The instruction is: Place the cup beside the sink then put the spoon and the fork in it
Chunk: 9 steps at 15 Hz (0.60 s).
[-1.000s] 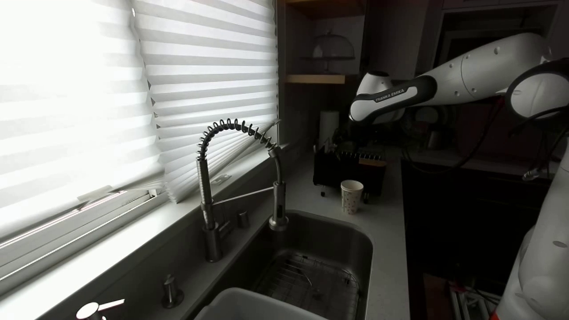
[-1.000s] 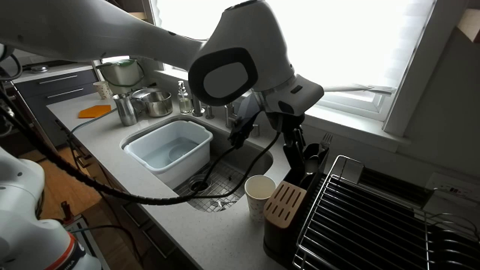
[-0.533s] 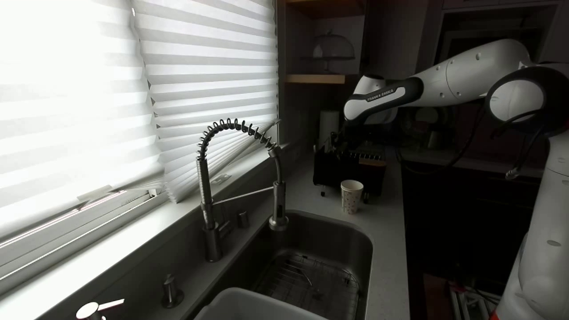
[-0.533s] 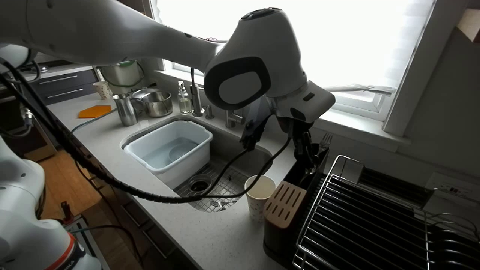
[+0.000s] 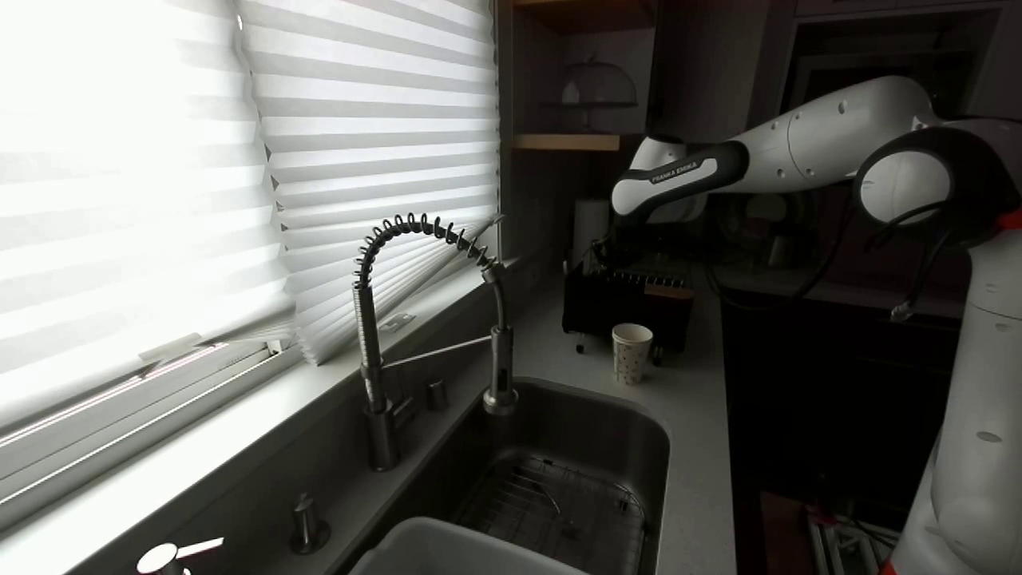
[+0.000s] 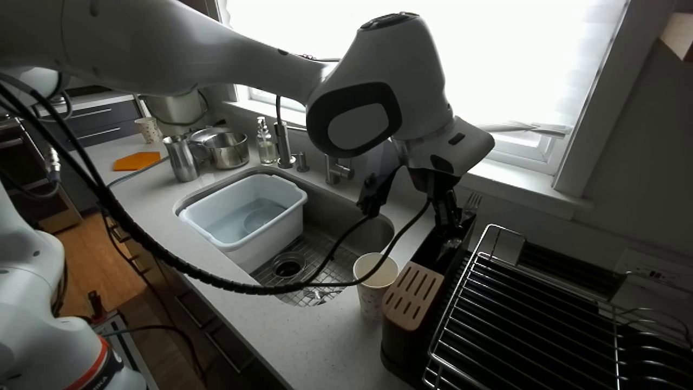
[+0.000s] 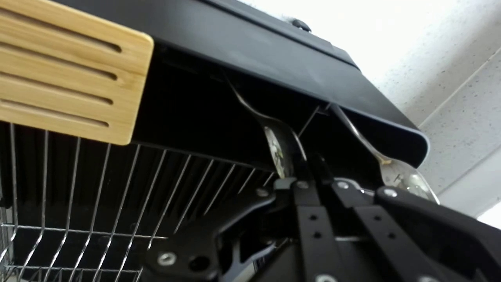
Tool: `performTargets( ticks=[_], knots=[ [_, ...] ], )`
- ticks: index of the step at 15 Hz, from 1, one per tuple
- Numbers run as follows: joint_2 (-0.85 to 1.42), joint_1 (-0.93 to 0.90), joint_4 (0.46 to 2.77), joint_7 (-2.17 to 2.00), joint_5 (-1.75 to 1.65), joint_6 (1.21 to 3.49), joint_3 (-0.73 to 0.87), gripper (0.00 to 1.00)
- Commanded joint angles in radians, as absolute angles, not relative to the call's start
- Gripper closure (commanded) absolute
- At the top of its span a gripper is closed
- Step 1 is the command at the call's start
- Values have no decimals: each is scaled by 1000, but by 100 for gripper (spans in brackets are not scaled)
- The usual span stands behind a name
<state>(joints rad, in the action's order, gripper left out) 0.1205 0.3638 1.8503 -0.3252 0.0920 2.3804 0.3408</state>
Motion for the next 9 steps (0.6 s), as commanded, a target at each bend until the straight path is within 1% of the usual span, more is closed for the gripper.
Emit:
performTargets(
  ticks=[1, 5, 9],
  knots=[
    [151, 366, 1819, -303, 103, 2346, 349, 99],
    [118, 361, 1820, -317, 78, 2336, 352, 99],
    [53, 355, 1852, -312, 65, 2381, 349, 99]
  ],
)
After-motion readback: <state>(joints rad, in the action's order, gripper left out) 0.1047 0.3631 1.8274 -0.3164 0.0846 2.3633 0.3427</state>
